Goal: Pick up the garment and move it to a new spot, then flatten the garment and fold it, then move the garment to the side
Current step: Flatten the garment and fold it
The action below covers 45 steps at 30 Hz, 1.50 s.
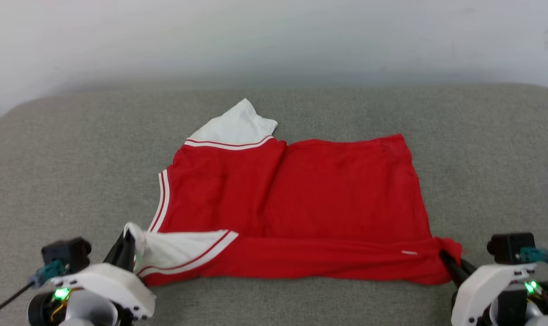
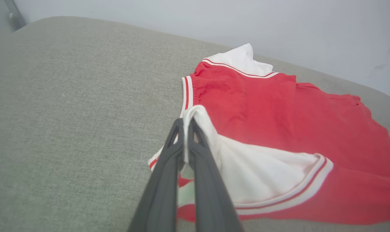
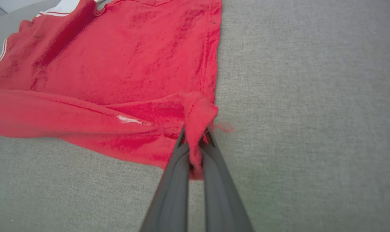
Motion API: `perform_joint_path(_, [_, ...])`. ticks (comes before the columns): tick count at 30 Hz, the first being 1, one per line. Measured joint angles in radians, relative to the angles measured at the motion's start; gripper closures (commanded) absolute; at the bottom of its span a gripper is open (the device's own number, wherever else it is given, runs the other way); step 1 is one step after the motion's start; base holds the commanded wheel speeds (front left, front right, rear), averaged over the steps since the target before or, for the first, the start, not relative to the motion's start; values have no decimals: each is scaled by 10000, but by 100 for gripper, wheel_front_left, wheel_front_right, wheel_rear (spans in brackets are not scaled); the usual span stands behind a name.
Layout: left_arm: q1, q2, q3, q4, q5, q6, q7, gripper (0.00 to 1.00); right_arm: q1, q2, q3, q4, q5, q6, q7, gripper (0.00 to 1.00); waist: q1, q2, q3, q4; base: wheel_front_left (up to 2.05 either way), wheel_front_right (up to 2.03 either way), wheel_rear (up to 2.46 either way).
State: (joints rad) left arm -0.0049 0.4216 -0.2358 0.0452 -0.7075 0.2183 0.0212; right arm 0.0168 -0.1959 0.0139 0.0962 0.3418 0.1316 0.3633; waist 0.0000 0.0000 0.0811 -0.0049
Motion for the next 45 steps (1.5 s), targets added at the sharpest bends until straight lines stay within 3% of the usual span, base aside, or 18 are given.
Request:
perform_joint_path(1, [-543, -58, -163, 418, 50, -240, -38, 100, -456, -119, 199, 347, -111, 0, -6, 100, 0, 0, 223, -39, 0, 0, 0])
perform_joint_path(9, [-1946, -380, -541, 2155, 165, -819, -155, 100, -1841, -213, 853, 1724, -157, -4, -491, 100, 1, 0, 1101, -116, 0, 0, 0])
perform_joint_path(10, [-2108, -428, -600, 2435, 167, -918, -155, 100, -1979, -215, 909, 1956, -157, -4, -583, 90, 2, 0, 1210, -114, 0, 0, 0])
perform_joint_path(11, [-2266, -479, -686, 2667, 163, -1039, -146, 100, -2097, -217, 953, 2140, -157, -4, -704, 62, 2, 0, 1312, -110, 0, 0, 0])
perform_joint_path(12, [-2403, -531, -765, 2918, 146, -1162, -90, 100, -2204, -215, 1011, 2313, -155, -4, -838, 16, 2, 0, 1398, -105, 0, 0, 0])
perform_joint_path(13, [-2518, -596, -855, 3122, 111, -1273, -65, 80, -2305, -217, 1066, 2483, -153, -4, -924, 0, 1, 0, 1474, -99, 0, 0, 0])
perform_joint_path(15, [-2685, -740, -924, 3557, 29, -1411, -2, 18, -2474, -226, 1177, 2754, -111, -2, -1158, 0, 2, 0, 1569, -93, 0, 0, 0])
perform_joint_path(17, [-2792, -809, -890, 3858, -10, -1484, -171, 0, -2617, -242, 1404, 2963, -104, 2, -1365, 0, 2, 0, 1584, -130, 0, 0, 0])
perform_joint_path(22, [-2881, -832, -663, 4274, -176, -1542, -558, 0, -2517, -314, 1603, 3030, -203, -4, -2428, 0, 1, 0, 1302, -209, 0, 0, 0])
perform_joint_path(29, [-2586, -161, -476, 3739, -267, -1440, -146, 0, -1729, -219, 1350, 1912, -648, -6, -3919, 0, 1, 0, 503, -346, 0, 0, 0])
perform_joint_path(40, [-1697, 2080, -978, 1246, -656, -1524, 3856, 0, -494, 669, 483, -242, -1808, -6, -4878, 0, -1, 0, -158, -915, 0, 0, 0])
perform_joint_path(45, [-1084, 2685, -1060, 698, -1062, -1262, 5273, 0, -237, 974, 500, -840, -1889, -6, -4888, 0, -1, 0, 97, -1235, 0, 0, 0])
